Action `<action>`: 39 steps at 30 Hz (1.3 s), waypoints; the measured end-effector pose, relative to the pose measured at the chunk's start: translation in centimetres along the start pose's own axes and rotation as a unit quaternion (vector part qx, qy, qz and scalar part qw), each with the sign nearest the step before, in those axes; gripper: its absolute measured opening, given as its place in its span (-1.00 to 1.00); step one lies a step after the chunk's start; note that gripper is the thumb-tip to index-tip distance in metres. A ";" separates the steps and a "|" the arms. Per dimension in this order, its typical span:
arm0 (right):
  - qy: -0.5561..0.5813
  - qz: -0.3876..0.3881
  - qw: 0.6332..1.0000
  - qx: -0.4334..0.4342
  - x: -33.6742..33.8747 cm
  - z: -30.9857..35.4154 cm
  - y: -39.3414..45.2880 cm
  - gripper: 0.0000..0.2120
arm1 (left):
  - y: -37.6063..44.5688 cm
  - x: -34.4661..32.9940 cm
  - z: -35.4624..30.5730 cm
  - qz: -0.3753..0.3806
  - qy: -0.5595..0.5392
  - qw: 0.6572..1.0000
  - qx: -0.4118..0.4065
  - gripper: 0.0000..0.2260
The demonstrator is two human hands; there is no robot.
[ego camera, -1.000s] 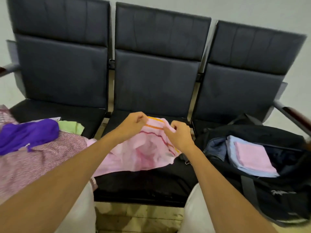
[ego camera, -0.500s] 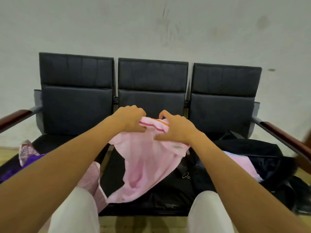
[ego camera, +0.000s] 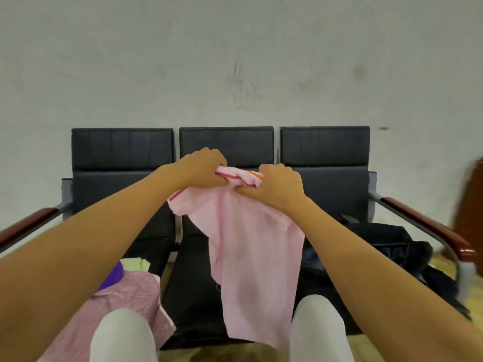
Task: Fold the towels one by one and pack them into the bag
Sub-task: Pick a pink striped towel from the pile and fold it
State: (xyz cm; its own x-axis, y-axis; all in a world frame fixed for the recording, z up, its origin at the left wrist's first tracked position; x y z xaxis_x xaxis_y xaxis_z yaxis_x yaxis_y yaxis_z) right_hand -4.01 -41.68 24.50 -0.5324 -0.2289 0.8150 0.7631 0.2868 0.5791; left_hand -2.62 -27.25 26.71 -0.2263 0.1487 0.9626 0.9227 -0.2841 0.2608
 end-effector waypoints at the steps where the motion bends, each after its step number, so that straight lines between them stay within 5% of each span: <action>1: -0.002 -0.005 1.000 0.005 0.8 0.4 0.2 -0.40 | -0.1 1.0 -0.2 -0.005 -0.014 1.000 0.002 -0.81; 6: -0.001 -0.013 0.999 0.053 3.7 3.0 1.0 -0.47 | -1.1 5.3 -2.4 -0.051 0.001 0.999 -0.003 -0.48; 12: 0.068 0.042 0.996 0.029 4.7 2.1 1.4 -0.94 | -2.6 8.0 -1.3 -0.095 0.171 0.980 0.033 -0.78; 20: -0.020 0.078 0.997 0.022 5.7 1.1 2.4 -0.84 | -2.6 8.3 2.3 -0.090 0.105 0.987 0.076 -0.75; 24: 0.052 0.138 0.989 0.020 3.8 -0.3 2.8 -0.82 | -1.9 8.1 4.0 -0.082 -0.024 0.992 0.091 -0.82; 30: 0.135 0.200 0.970 0.028 2.3 -1.0 2.6 -0.85 | -1.3 5.2 4.7 0.000 -0.098 0.993 0.070 -0.87; 35: 0.120 0.239 0.963 0.026 0.0 -2.8 3.6 -0.80 | -0.1 2.1 5.7 0.109 -0.085 0.988 0.062 -0.58; 39: 0.156 0.277 0.948 0.026 -3.4 -3.3 4.4 -0.72 | 2.0 -0.5 8.1 0.163 -0.045 0.982 0.079 -0.70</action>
State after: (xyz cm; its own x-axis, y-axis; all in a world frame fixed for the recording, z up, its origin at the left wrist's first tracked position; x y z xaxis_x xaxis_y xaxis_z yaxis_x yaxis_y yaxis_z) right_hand 2.38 -42.71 24.24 0.0853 -0.2920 0.9526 0.8706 0.4868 0.0712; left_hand 1.90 -20.20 26.20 0.1109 0.1594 0.9810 0.9801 -0.1808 -0.0814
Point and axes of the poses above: each hand's wrist, its own y-axis towards the middle knuckle, its own x-axis out of the back of the hand, z = x × y, the point moved 10 cm from there along y, towards the middle knuckle, and after that the axes turned 10 degrees about x, right-handed, at the moved point
